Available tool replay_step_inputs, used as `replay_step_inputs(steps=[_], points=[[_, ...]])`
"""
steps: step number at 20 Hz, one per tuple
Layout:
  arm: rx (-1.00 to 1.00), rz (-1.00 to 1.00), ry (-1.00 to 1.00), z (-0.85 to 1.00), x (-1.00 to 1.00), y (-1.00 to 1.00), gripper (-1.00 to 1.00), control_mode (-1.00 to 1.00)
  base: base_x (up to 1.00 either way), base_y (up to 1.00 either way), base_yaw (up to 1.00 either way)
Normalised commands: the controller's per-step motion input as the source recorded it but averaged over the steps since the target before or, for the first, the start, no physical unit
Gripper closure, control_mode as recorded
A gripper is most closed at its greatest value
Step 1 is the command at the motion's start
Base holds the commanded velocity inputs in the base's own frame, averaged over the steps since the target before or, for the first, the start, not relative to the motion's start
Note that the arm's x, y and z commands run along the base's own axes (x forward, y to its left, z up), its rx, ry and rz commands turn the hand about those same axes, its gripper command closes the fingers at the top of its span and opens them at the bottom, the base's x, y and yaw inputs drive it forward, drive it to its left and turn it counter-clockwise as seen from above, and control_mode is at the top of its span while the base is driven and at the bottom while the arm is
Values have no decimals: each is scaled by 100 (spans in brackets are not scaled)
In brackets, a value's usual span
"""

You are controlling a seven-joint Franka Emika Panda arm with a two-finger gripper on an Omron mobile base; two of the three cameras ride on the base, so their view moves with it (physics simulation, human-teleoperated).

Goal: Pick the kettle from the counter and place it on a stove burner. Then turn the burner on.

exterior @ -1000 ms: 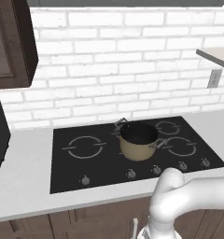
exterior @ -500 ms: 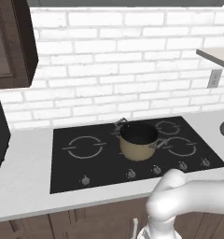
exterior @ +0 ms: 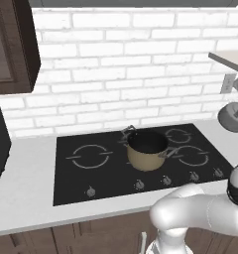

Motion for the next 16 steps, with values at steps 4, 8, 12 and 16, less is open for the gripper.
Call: replay_step_inputs(steps=[4,8,12,16], points=[[-10,-12,-28,67,0,100,100,-100,0,0,0],[-11,-13,-23,59,6,100,100,-100,0,0,0],[-10,-9,-13,40,19,100,100,-100,0,0,0],[-8,-6,-5,27,26,100,100,-100,0,0,0]])
